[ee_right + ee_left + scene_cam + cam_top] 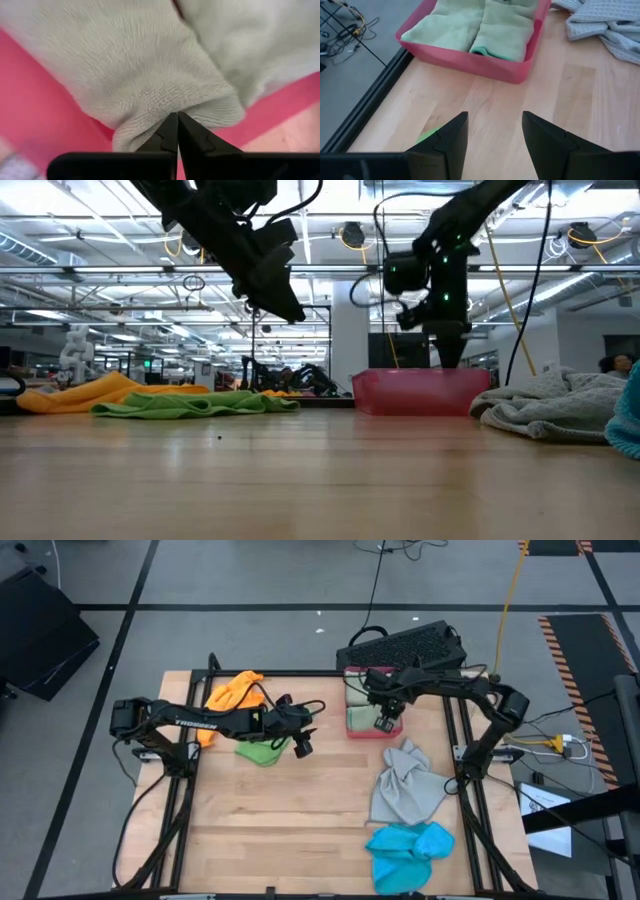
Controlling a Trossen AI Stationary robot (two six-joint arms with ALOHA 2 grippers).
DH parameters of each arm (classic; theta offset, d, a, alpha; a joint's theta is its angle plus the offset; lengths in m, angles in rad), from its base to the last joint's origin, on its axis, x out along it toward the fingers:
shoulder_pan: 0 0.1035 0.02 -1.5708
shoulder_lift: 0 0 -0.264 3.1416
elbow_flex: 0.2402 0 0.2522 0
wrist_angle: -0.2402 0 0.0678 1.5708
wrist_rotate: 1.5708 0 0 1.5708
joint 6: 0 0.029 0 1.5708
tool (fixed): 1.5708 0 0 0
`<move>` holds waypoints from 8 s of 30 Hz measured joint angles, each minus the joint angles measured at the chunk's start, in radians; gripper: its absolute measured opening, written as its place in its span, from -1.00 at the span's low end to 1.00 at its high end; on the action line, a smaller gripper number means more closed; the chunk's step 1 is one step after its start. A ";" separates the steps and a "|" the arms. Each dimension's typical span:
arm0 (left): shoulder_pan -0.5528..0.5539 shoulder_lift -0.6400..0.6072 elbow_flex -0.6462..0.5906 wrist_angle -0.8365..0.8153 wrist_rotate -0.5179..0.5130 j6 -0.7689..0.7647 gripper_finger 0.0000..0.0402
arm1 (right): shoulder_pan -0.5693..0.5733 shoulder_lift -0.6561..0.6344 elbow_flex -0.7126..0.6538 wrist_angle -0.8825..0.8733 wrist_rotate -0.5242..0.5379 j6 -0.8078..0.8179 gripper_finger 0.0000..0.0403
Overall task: Fold microfiber towels
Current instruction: Put the light green microfiber cloth into the red bin, then fold the dark green microfiber cloth
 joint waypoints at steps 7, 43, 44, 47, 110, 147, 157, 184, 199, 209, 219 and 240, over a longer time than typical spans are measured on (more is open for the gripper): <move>-0.033 0.000 0.000 0.019 0.000 -0.037 -0.06 | 0.010 -0.073 0.025 0.070 -0.063 -0.011 -0.99; -0.258 0.000 0.001 0.099 -0.096 -0.025 -0.06 | 0.065 0.037 0.026 0.189 -0.102 0.104 -0.99; -0.264 0.000 0.001 0.099 -0.096 -0.025 -0.06 | 0.064 0.033 0.025 0.168 -0.077 0.113 -0.99; -0.283 0.000 0.001 0.099 -0.096 -0.026 -0.06 | 0.050 0.033 -0.002 0.149 -0.008 0.121 -0.99; -0.371 0.001 -0.340 -0.307 -0.332 -0.690 -0.06 | 0.950 -0.390 -0.763 1.433 0.233 0.305 -0.99; -0.653 0.002 -0.252 0.098 -0.187 -0.575 -0.79 | 1.028 0.194 -0.351 1.716 0.305 0.370 -0.99; -0.721 0.002 -0.251 0.171 -0.255 -0.566 -0.62 | 1.028 0.321 -0.093 1.438 0.304 0.338 -0.99; -0.890 -0.105 -0.251 0.503 -0.465 -0.201 -0.96 | 1.034 0.324 -0.088 1.252 0.306 0.374 -0.99; -0.891 -0.163 -0.251 0.271 -0.511 -0.253 -0.95 | 1.054 0.324 -0.088 1.188 0.342 0.449 -0.99; -0.885 -0.163 -0.251 0.273 -0.435 -0.262 -0.91 | 1.095 0.267 -0.088 1.204 0.495 0.378 -0.96; -0.912 -0.163 -0.251 0.262 -0.428 -0.335 -0.91 | 1.088 0.254 -0.088 1.206 0.430 0.326 -0.50; -0.926 -0.162 -0.251 0.227 -0.474 -0.362 -0.96 | 1.092 0.254 -0.088 1.384 0.385 0.252 -0.23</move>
